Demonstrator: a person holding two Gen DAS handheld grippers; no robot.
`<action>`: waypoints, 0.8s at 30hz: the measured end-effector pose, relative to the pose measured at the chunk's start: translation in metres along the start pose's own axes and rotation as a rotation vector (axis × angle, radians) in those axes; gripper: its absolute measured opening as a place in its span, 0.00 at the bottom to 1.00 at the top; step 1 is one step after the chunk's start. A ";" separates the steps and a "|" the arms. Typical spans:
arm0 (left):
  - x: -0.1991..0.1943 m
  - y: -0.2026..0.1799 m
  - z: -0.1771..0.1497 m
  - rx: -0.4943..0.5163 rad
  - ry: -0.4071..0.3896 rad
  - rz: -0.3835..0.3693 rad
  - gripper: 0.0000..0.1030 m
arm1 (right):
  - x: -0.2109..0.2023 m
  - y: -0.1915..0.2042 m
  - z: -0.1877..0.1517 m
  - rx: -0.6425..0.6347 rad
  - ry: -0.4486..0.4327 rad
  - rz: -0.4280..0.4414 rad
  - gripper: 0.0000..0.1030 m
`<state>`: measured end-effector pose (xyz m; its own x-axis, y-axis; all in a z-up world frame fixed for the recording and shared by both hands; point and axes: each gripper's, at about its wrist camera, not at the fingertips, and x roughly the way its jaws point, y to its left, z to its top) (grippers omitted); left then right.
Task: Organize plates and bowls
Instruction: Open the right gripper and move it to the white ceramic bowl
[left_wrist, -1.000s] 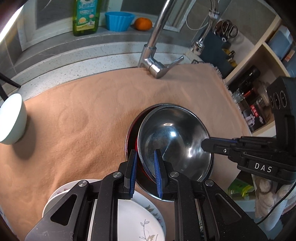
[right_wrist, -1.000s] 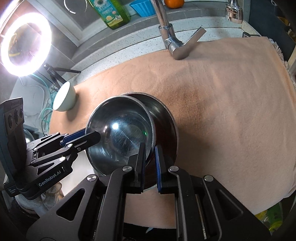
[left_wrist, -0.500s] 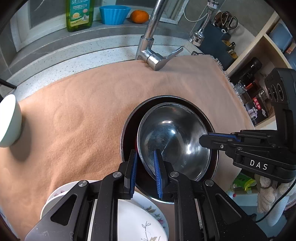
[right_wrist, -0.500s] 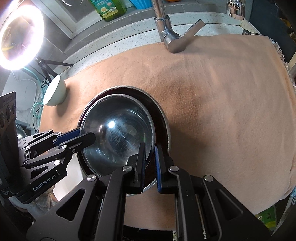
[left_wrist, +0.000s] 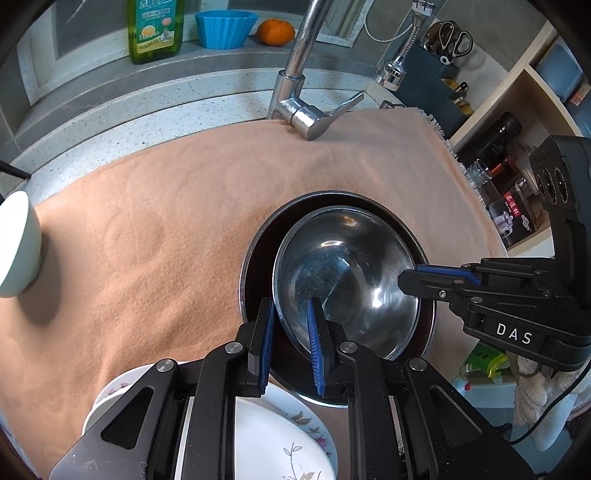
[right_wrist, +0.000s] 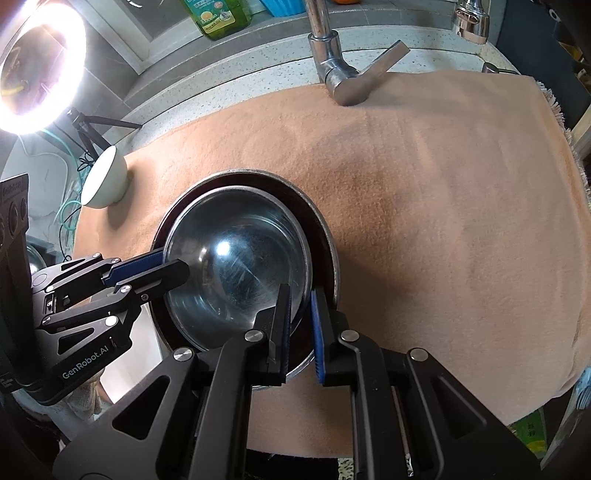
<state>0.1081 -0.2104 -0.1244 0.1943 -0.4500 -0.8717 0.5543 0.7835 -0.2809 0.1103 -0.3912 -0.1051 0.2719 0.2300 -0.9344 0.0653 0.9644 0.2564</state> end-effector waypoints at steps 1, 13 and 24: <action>0.000 0.000 0.000 0.001 0.000 -0.002 0.16 | 0.000 0.000 0.000 -0.001 0.000 -0.003 0.11; -0.013 0.004 0.001 -0.009 -0.039 -0.015 0.16 | -0.023 0.007 0.000 -0.010 -0.064 -0.024 0.11; -0.049 0.029 0.002 -0.079 -0.128 -0.034 0.16 | -0.047 0.037 0.007 -0.045 -0.152 0.009 0.11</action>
<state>0.1164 -0.1663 -0.0891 0.2807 -0.5234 -0.8046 0.4974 0.7962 -0.3444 0.1069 -0.3676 -0.0499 0.4150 0.2194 -0.8830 0.0197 0.9681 0.2498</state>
